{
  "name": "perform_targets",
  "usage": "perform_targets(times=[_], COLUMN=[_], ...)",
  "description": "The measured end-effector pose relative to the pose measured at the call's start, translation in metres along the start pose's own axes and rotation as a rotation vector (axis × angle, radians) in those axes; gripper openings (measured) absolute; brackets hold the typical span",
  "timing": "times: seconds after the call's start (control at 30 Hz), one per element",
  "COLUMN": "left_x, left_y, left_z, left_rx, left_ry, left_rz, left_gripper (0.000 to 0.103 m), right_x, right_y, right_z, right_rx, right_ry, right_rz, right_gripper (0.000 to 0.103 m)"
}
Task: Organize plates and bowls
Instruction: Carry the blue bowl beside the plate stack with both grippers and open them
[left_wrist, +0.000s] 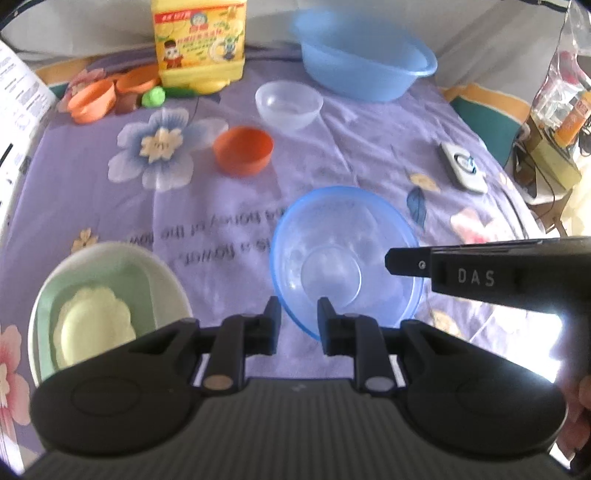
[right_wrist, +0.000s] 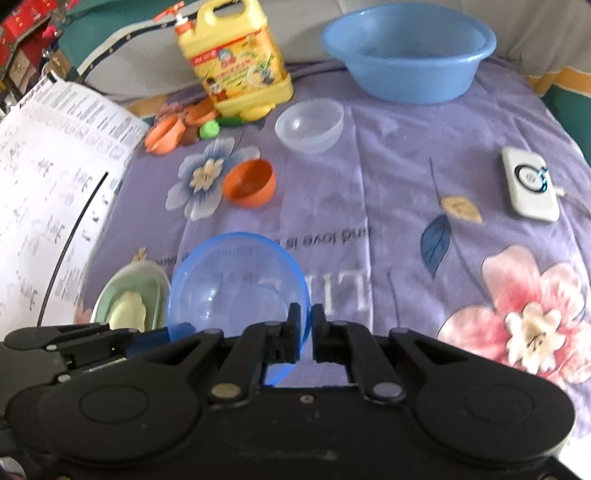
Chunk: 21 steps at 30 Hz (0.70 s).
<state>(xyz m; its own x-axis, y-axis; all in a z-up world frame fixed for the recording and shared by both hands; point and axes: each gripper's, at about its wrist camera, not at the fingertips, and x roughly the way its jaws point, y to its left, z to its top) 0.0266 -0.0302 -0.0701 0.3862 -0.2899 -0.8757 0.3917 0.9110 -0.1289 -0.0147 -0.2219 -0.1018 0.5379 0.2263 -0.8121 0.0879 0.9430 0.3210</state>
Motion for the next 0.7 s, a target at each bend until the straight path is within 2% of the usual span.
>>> perform_targets(times=[0.3,0.7], left_x=[0.015,0.031], left_y=[0.01,0.012], left_z=[-0.02,-0.022], left_rx=[0.01,0.015], left_ry=[0.021,0.04], left_rz=[0.002,-0.01], left_gripper=[0.02,0.023], right_x=[0.018,0.037], right_y=[0.013,0.011], right_z=[-0.019,-0.021], right_rx=[-0.029,-0.031], right_ry=[0.026,0.06], right_rz=[-0.021,-0.019], right_gripper=[0.006,0.009])
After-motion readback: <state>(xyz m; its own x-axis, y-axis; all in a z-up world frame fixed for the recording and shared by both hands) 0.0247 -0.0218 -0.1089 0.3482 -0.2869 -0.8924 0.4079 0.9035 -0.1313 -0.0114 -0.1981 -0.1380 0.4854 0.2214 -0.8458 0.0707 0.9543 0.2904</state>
